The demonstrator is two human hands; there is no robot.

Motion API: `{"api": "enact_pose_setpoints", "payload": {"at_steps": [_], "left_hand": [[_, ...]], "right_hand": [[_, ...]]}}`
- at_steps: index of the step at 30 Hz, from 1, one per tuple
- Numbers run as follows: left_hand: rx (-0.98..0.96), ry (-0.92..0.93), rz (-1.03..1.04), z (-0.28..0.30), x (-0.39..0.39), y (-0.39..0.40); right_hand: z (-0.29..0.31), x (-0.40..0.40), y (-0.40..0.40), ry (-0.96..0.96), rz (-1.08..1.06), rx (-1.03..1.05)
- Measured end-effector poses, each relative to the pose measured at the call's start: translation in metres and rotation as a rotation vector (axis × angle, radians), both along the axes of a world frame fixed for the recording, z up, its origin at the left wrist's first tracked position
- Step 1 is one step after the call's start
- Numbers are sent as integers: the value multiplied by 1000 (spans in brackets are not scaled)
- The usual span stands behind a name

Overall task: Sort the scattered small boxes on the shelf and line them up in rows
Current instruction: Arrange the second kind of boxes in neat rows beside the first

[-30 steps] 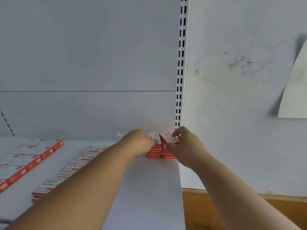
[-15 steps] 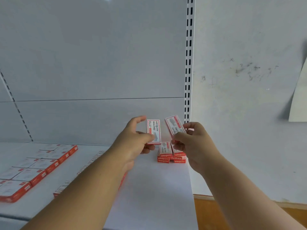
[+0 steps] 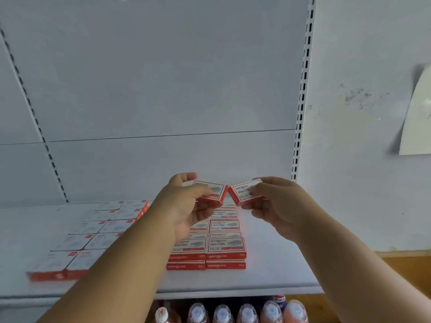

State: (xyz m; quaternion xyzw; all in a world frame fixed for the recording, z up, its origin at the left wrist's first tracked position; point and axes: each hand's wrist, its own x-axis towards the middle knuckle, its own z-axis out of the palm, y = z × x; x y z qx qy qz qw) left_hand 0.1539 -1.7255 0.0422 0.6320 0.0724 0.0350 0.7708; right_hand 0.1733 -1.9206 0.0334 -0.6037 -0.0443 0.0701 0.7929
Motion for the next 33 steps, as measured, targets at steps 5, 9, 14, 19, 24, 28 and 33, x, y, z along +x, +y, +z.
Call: {"api": "enact_pose_setpoints", "payload": {"at_steps": [5,9,14,19,24,28,33], "left_hand": [[34,28,-33,-10,-6,29],[152,19,-18,-19,-3,30],[495,-6,15,-19,0,43],[737,23,32,-32,3,51],[986,39,-81,-45,3,54],[1207,-21,-89,-42,4,54],[1304,-53,-136,-40,8,55]], "right_hand": [[-10,-18,37,14,-75,36],[-14,-23,64,-25,-132,-166],[-11,-17,57,-24,-206,-494],[-20,-10,50,-35,-185,-780],[-29,-7,56,-37,-24,-1022],[-27,-7,61,-153,4,-1185],[-30,-5,58,-198,-15,-1223]]}}
